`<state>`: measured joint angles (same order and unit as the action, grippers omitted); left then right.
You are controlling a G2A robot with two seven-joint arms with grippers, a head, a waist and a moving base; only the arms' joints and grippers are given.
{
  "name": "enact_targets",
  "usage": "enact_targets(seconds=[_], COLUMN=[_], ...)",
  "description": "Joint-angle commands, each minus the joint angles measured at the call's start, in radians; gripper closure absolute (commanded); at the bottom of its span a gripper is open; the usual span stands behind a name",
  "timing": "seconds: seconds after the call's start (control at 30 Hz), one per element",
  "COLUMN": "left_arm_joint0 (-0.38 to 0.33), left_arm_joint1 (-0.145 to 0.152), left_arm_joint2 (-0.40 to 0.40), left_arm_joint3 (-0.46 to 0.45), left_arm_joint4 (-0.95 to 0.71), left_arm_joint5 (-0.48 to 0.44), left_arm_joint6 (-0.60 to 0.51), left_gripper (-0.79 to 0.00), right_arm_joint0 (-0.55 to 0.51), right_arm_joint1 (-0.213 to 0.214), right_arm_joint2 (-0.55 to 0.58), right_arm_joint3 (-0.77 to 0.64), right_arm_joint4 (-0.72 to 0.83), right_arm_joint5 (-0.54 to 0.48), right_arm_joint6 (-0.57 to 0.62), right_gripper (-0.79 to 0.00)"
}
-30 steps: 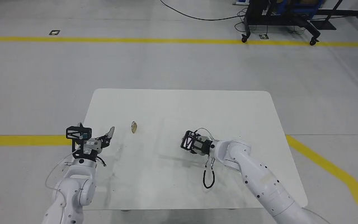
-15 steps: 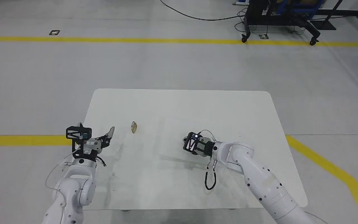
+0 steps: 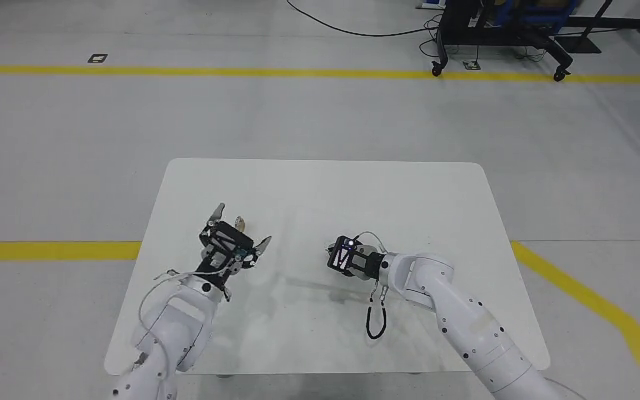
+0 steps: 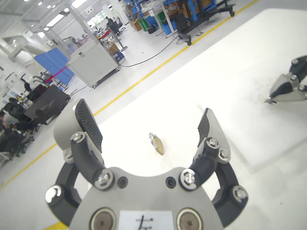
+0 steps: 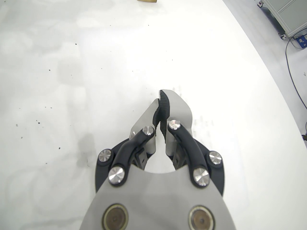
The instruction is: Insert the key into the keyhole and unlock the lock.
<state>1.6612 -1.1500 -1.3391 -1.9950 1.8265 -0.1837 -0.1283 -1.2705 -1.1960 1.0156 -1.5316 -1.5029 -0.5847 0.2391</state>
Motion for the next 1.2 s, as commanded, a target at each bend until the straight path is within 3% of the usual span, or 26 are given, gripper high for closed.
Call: enact_targets(seconds=[0.0, 0.13, 0.3, 0.63, 1.0, 1.17], left_arm_joint0=[-0.03, -0.094, -0.192, -0.286, -0.312, -0.29], left_arm_joint1=[-0.005, -0.016, -0.035, -0.06, -0.068, -0.063], left_arm_joint2=[0.07, 0.157, 0.219, 0.293, 0.279, 0.234], left_arm_joint3=[0.017, 0.09, 0.206, 0.349, 0.392, 0.331], left_arm_joint4=[0.071, 0.147, 0.124, 0.137, 0.074, 0.035], left_arm_joint5=[-0.017, -0.02, -0.022, -0.01, -0.045, -0.041], left_arm_joint6=[-0.034, -0.097, -0.146, -0.187, -0.182, -0.16], left_gripper=[-0.785, -0.785, -0.785, -0.785, -0.785, -0.785], right_arm_joint0=[0.0, 0.0, 0.0, 0.0, 0.0, 0.0], right_arm_joint1=[0.0, 0.0, 0.0, 0.0, 0.0, 0.0], right_arm_joint2=[0.0, 0.0, 0.0, 0.0, 0.0, 0.0], right_arm_joint3=[0.0, 0.0, 0.0, 0.0, 0.0, 0.0], right_arm_joint4=[0.0, 0.0, 0.0, 0.0, 0.0, 0.0], right_arm_joint5=[0.0, 0.0, 0.0, 0.0, 0.0, 0.0], right_arm_joint6=[0.0, 0.0, 0.0, 0.0, 0.0, 0.0], right_gripper=[0.0, 0.0, 0.0, 0.0, 0.0, 0.0])
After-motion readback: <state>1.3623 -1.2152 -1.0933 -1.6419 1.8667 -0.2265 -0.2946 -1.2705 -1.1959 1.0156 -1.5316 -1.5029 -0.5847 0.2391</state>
